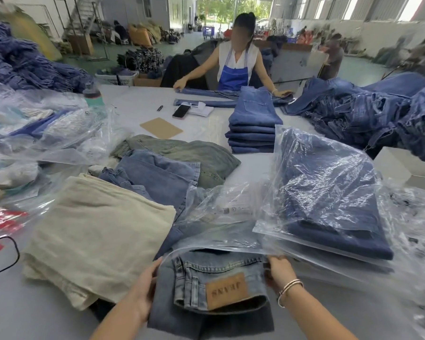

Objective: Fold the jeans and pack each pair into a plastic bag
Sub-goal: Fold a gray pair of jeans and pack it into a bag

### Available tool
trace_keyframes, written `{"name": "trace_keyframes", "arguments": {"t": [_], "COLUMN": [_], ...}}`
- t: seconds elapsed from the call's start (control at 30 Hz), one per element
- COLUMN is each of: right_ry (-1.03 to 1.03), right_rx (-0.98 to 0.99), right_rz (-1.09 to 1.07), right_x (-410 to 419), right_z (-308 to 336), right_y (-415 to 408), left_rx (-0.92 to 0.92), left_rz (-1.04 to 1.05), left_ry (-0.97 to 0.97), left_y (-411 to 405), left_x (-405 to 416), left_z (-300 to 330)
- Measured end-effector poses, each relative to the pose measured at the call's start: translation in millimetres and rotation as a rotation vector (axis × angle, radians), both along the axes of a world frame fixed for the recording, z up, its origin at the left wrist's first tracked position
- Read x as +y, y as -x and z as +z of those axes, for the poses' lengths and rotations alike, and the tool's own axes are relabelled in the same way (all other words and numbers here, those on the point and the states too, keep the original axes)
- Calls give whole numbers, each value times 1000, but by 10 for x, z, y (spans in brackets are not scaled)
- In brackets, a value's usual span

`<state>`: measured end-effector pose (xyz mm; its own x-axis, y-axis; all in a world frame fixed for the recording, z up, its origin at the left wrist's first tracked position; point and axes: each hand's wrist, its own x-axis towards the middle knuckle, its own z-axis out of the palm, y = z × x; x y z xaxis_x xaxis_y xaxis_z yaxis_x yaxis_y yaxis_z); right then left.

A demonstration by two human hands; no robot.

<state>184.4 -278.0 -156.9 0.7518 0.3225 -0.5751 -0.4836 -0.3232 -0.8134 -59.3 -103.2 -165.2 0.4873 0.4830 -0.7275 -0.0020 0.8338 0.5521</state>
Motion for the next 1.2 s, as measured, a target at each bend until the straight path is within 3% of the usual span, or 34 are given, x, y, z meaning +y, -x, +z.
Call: {"name": "trace_keyframes", "arguments": {"t": [0.1, 0.17, 0.27, 0.37, 0.53, 0.67, 0.87, 1.0, 1.07, 1.2], "right_ry": [-79, -23, 211, 318, 60, -53, -224, -60, 44, 371], "right_rx": [26, 20, -173, -339, -93, -198, -234, -497, -663, -1029], "right_rz": [-72, -47, 115, 242, 61, 33, 72, 250, 300, 389], "right_x": [-51, -109, -185, -199, -156, 26, 353, 415, 422, 447], "right_z": [48, -22, -197, -215, -37, 332, 1226, 1713, 1875, 2101], "right_y": [80, 146, 292, 423, 418, 407, 166, -123, -266, -449], "left_rx": [-31, 34, 206, 216, 213, 128, -38, -121, -129, -124], "left_rz": [-36, -57, -43, -35, -46, -148, -56, -127, -67, 58], "left_ry": [-24, -46, -53, -35, 5, 46, -16, -147, -233, -137], "left_y": [-43, -26, 66, 207, 355, 226, 74, -14, -56, -164], "left_x": [13, -89, -251, -348, -293, -235, 148, 273, 311, 478], "left_z": [60, 61, -70, -102, -59, 317, 958, 1502, 1690, 1884]}}
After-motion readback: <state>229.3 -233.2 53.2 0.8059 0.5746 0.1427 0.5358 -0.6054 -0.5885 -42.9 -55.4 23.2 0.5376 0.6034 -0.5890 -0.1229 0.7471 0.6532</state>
